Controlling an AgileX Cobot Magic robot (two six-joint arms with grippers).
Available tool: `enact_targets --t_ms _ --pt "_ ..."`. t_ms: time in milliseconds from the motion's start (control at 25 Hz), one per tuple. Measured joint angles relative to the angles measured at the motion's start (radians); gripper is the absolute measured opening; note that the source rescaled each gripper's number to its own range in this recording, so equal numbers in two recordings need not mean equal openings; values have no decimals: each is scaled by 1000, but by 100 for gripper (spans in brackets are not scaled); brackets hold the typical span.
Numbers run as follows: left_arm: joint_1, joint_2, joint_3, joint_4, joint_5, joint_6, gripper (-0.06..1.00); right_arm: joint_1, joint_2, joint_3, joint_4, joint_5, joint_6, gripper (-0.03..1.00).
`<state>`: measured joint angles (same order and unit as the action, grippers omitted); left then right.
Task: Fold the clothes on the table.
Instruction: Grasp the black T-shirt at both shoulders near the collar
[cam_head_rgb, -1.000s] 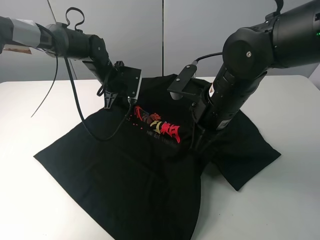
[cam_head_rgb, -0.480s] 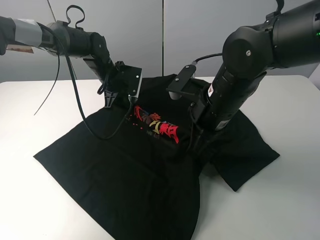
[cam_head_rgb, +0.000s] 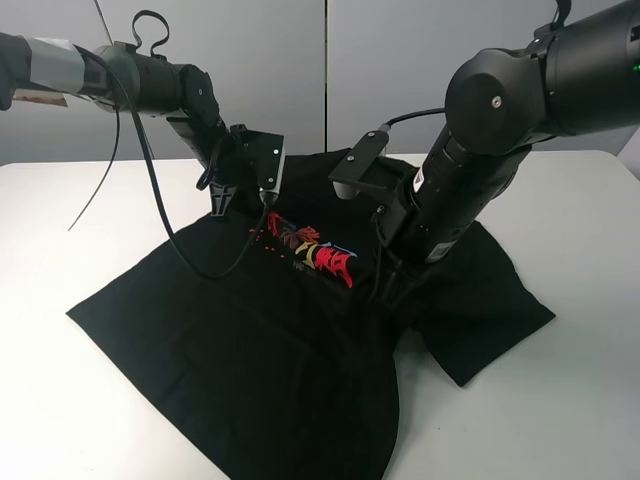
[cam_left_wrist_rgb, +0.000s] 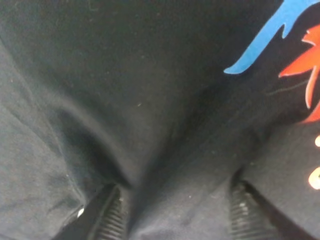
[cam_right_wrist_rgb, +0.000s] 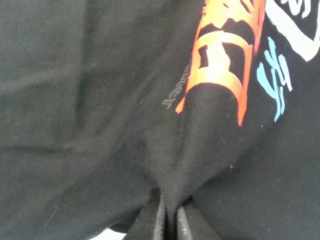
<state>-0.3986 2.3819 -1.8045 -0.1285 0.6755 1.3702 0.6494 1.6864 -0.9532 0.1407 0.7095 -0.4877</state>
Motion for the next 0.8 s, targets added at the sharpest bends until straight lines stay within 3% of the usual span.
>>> enact_targets --t_ms 680,720,800 --pt "0 34 -11 2 3 -85 52 0 0 0 62 -2 -51 1" --pt "0 34 -11 2 3 -85 48 0 0 0 64 -2 -51 1" --pt "0 35 -11 2 -3 -85 29 0 0 0 64 -2 -51 1"
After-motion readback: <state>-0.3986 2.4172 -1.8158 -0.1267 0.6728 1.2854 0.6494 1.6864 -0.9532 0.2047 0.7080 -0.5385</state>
